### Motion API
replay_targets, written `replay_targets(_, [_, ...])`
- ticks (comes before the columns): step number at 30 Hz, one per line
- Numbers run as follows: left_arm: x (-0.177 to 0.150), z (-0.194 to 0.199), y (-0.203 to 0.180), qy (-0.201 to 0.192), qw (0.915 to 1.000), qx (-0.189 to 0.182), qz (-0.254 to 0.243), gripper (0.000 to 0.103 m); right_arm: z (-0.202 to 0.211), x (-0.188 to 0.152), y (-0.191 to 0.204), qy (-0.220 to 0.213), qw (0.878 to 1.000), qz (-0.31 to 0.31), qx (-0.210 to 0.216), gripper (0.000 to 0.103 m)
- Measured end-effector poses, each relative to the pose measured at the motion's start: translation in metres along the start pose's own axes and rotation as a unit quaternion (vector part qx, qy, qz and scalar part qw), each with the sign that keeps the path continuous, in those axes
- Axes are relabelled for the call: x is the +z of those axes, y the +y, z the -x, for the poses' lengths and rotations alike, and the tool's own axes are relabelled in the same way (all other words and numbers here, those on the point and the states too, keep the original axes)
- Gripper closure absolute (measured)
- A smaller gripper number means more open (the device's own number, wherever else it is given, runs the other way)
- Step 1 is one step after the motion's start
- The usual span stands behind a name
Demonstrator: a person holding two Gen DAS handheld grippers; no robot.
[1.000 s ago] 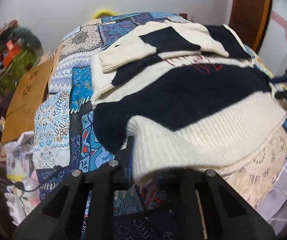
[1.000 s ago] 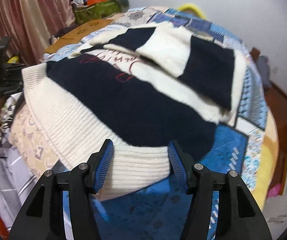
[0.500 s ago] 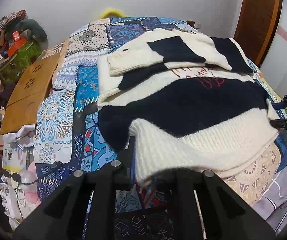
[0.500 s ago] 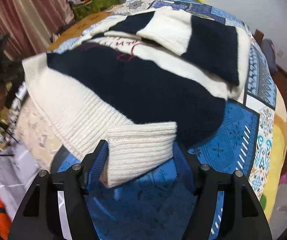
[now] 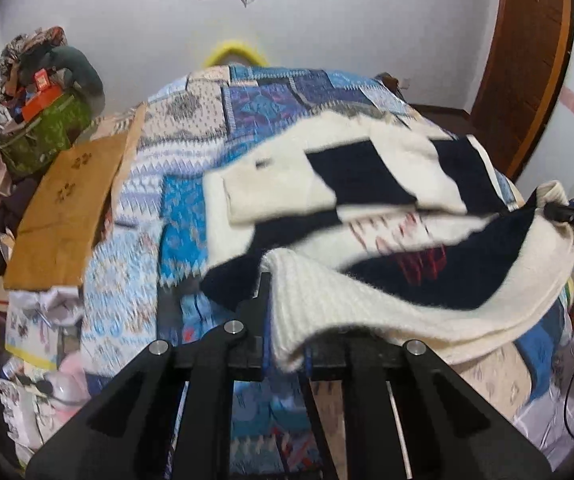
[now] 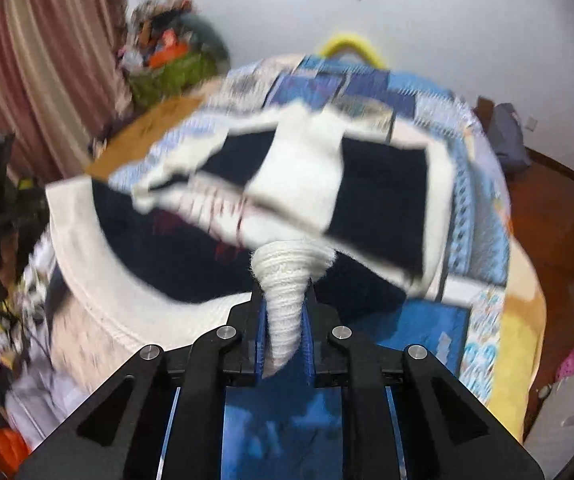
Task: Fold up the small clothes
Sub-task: 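Grasp the ribbed hem with the right gripper while the left gripper lifts the hem edge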
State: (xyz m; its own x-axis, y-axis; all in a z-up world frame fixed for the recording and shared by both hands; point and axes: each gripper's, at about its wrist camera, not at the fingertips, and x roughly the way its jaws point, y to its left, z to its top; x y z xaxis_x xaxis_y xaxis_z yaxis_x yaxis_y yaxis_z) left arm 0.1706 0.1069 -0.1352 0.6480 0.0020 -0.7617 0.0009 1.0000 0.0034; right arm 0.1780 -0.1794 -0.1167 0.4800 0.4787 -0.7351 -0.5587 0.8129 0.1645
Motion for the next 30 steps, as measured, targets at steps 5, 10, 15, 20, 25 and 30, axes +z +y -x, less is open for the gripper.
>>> replay_targets(5, [0.045,-0.014,0.009,-0.012,0.9997,0.007,0.021,0.092,0.0,0.038,-0.019,-0.035,0.999,-0.027,-0.021,0.092])
replay_targets(10, [0.085,-0.046,0.021,-0.003,0.9992,0.001,0.04,0.092,-0.012,0.074,-0.041,-0.056,0.996,-0.056,-0.038,0.093])
replay_targets(15, [0.117,-0.091,0.035,0.016,0.9984,0.006,0.053,0.092,-0.041,0.107,-0.063,-0.054,0.995,-0.072,-0.045,0.093])
replay_targets(20, [0.127,-0.143,0.047,0.042,0.9974,0.019,0.055,0.092,-0.074,0.127,-0.085,-0.043,0.994,-0.091,-0.048,0.093])
replay_targets(25, [0.126,-0.181,0.061,0.072,0.9952,0.017,0.063,0.091,-0.101,0.138,-0.1,-0.027,0.994,-0.095,-0.048,0.092])
replay_targets(30, [0.132,-0.189,0.076,0.077,0.9935,0.029,0.079,0.065,-0.101,0.144,-0.108,-0.034,0.993,-0.102,-0.041,0.082])
